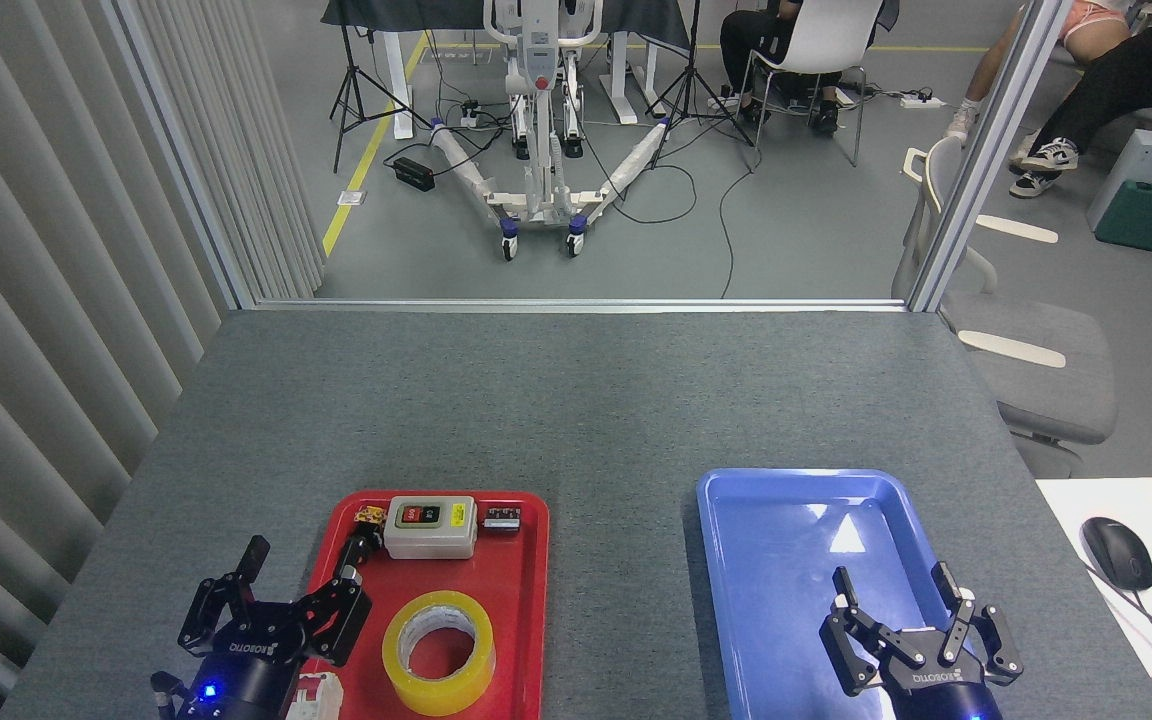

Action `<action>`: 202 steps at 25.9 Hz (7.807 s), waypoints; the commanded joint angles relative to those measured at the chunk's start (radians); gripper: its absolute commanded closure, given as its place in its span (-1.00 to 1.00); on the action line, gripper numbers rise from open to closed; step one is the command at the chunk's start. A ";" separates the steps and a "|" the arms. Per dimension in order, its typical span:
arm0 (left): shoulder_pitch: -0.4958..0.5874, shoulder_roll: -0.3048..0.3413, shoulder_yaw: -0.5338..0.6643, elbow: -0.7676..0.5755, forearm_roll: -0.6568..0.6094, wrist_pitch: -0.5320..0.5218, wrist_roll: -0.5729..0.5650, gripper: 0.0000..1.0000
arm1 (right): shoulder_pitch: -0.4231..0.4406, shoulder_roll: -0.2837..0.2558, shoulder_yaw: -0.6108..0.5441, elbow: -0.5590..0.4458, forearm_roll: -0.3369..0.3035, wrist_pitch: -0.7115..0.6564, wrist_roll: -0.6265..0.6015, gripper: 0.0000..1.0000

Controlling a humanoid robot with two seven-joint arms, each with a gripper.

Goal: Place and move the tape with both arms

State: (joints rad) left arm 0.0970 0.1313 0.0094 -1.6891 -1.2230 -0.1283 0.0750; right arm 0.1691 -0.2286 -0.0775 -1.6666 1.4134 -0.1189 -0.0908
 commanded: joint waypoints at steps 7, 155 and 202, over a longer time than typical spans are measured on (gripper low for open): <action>-0.005 0.001 0.001 0.005 0.007 0.009 0.037 -1.00 | 0.004 0.003 -0.008 -0.001 0.001 0.001 0.000 -0.99; -0.405 -0.237 -0.174 0.419 0.729 -0.657 -1.115 -0.34 | 0.113 0.078 0.163 -0.090 0.064 -0.666 -0.172 0.54; -0.026 0.030 -0.063 0.054 0.016 0.065 0.016 -1.00 | -0.172 -0.063 0.051 0.084 0.056 -0.134 0.822 -1.00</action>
State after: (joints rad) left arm 0.0706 0.1651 -0.0537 -1.6401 -1.2057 -0.0643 0.0894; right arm -0.0085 -0.2929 -0.0236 -1.5783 1.4696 -0.2527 0.7439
